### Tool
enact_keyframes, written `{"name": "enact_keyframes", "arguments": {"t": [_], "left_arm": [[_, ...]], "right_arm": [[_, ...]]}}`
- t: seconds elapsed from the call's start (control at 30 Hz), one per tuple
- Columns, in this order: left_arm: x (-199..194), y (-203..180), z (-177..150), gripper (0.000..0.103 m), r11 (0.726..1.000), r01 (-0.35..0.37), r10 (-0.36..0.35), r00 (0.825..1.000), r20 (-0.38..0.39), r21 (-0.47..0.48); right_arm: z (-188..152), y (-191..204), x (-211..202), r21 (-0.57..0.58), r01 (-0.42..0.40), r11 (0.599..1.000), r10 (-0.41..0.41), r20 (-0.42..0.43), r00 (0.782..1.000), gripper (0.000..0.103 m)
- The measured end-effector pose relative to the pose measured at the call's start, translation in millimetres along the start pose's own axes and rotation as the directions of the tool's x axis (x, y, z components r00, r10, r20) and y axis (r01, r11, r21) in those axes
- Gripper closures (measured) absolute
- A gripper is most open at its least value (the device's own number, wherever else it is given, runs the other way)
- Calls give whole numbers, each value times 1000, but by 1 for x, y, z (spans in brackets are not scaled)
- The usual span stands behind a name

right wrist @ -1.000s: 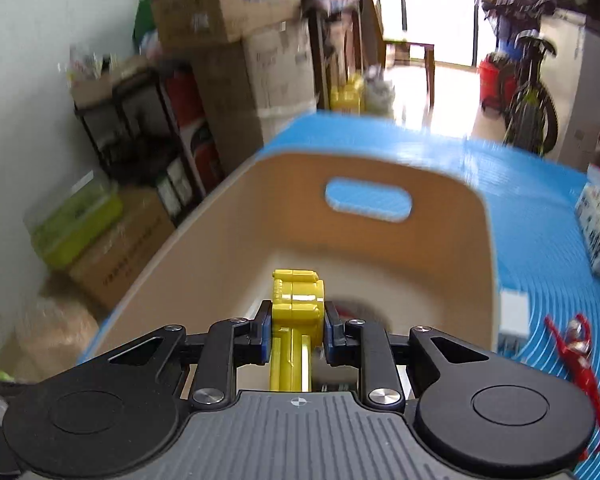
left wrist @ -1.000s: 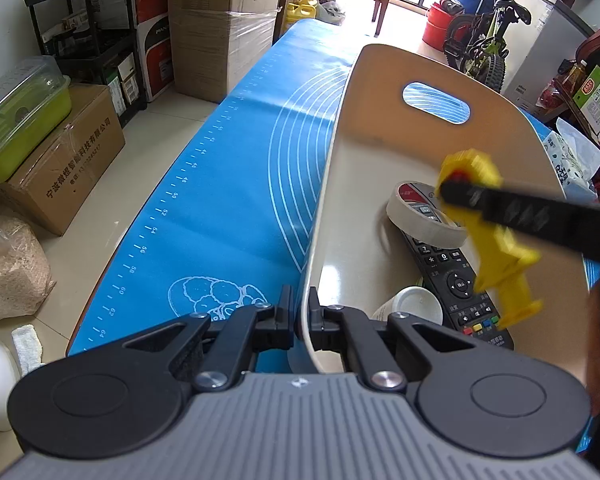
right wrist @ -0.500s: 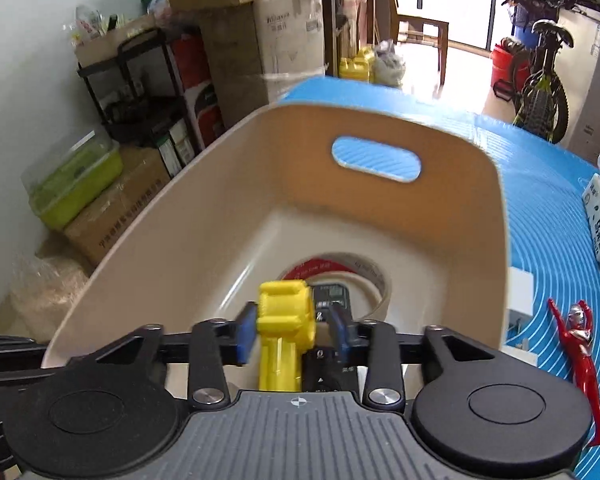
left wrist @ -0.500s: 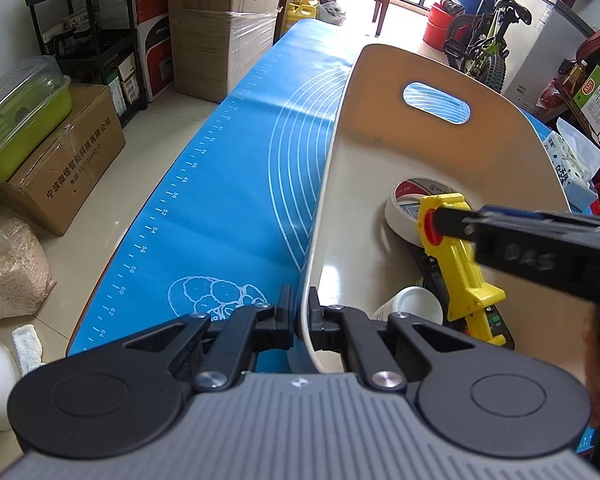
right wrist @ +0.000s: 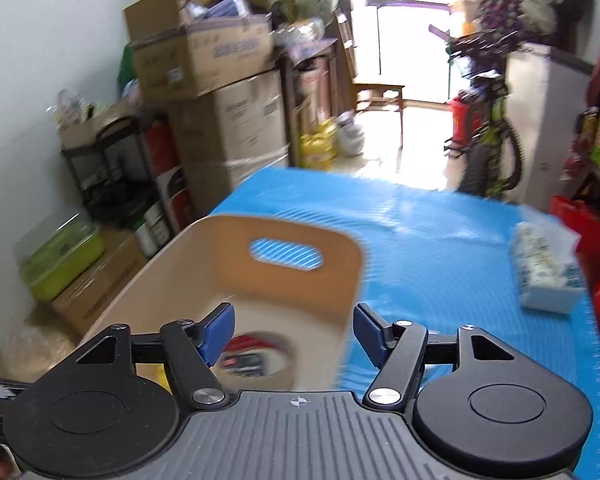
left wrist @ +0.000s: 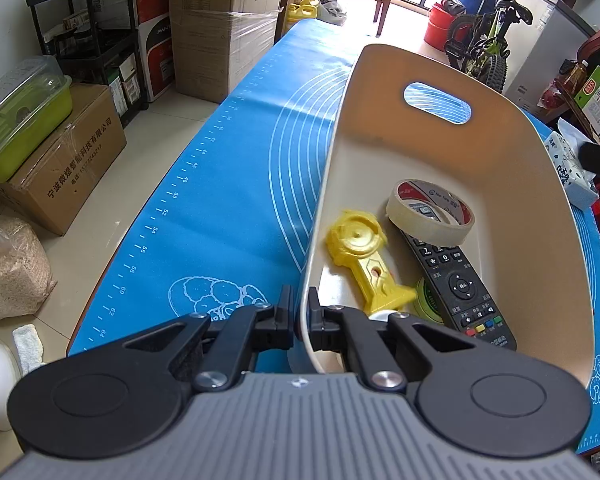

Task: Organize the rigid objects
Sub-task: 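Move the right gripper to the red action figure and grasp it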

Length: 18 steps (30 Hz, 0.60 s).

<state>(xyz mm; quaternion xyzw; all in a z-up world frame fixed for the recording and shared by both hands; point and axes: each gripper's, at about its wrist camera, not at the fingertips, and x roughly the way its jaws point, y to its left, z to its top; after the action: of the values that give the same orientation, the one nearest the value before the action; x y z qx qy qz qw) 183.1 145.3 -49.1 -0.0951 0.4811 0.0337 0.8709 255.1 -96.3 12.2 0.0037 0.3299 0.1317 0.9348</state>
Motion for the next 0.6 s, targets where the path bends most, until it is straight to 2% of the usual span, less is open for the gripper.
{"name": "enact_keyframes", "arguments": {"t": [0.3, 0.5, 0.6], "left_arm": [[0, 0, 0, 96, 1000, -1, 1, 1000, 0, 1], [0, 0, 0, 96, 1000, -1, 1, 1000, 0, 1], [0, 0, 0, 96, 1000, 0, 0, 1000, 0, 1]], "right_arm": [[-20, -85, 10, 39, 186, 982, -186, -2, 982, 27], [-54, -120, 40, 40, 265, 963, -260, -94, 961, 27], [-72, -130, 49, 43, 276, 960, -269, -126, 955, 27]]}}
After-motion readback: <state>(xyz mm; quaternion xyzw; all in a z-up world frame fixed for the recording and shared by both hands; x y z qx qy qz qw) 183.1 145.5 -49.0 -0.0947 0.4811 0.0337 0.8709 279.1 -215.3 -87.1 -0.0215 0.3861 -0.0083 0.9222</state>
